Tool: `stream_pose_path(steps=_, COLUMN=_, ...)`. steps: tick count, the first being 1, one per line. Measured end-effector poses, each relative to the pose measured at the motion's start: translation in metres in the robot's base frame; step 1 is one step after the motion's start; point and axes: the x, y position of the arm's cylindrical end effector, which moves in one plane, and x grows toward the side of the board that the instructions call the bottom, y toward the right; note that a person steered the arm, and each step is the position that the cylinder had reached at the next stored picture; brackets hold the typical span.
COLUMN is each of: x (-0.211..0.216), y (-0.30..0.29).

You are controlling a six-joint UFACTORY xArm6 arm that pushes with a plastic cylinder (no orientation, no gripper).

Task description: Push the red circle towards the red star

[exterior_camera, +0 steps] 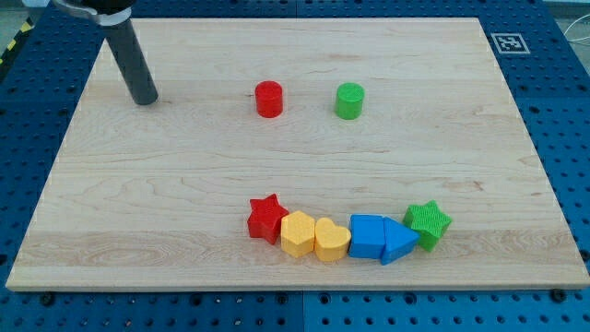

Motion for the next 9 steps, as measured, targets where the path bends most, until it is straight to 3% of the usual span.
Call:
stream_pose_path(steps=4, x=-0.031, y=0.014)
stream_pose_path(steps=7, x=-0.018, y=0.125)
stream_pose_path(steps=9, x=0.032, y=0.175)
